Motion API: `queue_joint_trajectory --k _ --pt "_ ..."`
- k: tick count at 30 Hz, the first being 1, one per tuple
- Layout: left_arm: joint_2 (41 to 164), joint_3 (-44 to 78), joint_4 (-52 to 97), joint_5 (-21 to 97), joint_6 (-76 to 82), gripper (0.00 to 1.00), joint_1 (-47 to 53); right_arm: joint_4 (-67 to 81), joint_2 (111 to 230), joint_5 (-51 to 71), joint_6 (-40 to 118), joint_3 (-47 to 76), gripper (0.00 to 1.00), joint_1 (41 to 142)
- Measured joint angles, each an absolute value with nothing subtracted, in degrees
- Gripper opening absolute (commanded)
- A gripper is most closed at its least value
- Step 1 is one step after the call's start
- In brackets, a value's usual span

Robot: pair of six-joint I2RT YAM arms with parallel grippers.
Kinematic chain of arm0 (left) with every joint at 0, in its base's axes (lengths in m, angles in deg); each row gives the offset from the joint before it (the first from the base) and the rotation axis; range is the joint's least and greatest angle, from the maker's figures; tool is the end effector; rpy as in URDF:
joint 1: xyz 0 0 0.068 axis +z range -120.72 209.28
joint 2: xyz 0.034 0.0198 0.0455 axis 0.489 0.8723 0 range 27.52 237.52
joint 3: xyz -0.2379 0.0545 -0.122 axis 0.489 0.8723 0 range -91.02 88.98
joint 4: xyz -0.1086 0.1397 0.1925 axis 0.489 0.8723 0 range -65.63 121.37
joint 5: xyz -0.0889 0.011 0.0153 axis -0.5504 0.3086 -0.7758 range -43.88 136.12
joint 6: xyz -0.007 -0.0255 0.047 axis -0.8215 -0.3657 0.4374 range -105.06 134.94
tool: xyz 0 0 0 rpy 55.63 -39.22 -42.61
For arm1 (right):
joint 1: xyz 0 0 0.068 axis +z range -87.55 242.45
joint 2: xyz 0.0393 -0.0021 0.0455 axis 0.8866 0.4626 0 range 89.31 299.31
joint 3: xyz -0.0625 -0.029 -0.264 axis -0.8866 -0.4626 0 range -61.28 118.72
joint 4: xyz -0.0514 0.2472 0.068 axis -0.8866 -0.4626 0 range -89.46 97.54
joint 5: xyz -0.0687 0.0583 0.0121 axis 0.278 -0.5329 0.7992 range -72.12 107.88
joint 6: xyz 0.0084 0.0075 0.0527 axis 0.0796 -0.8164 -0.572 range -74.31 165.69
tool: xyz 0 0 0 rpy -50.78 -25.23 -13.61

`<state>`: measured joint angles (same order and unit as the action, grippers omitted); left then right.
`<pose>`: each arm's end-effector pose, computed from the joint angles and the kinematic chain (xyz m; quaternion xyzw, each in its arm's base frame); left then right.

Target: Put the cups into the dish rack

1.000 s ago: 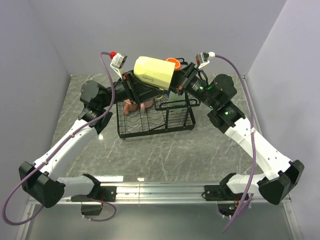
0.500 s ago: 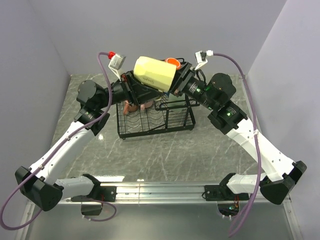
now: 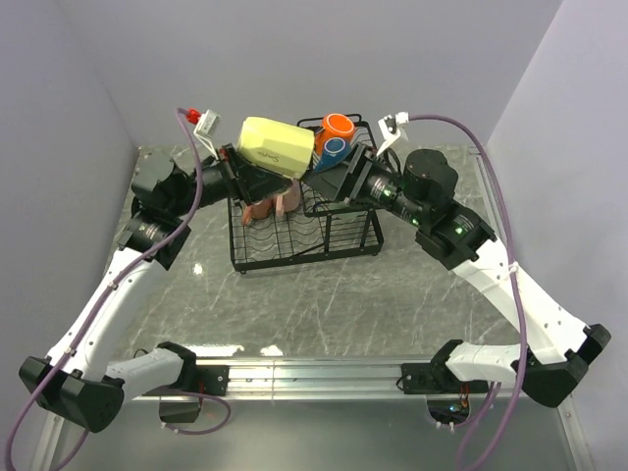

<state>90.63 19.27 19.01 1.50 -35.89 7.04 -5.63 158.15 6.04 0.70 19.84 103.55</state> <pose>0.2074 -0.1118 0.4574 0.1420 0.6372 -0.6199 0.4353 0.1914 0.1765 0.4689 -0.0483 0.7108 0.5301 0.4599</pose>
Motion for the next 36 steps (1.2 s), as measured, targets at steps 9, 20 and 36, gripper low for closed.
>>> queue_joint_trajectory --k 9,20,36 --pt "91.99 17.45 34.77 10.5 -23.47 0.0 10.97 -15.36 149.63 8.47 6.27 18.12 0.65 104.62" --pt "99.68 22.61 48.41 24.43 -7.72 0.0 10.97 -27.84 132.73 18.66 9.13 10.29 0.65 104.64" --pt "115.73 29.15 45.35 35.51 -4.59 0.0 -0.68 -33.89 131.55 24.62 8.91 10.27 0.65 104.64"
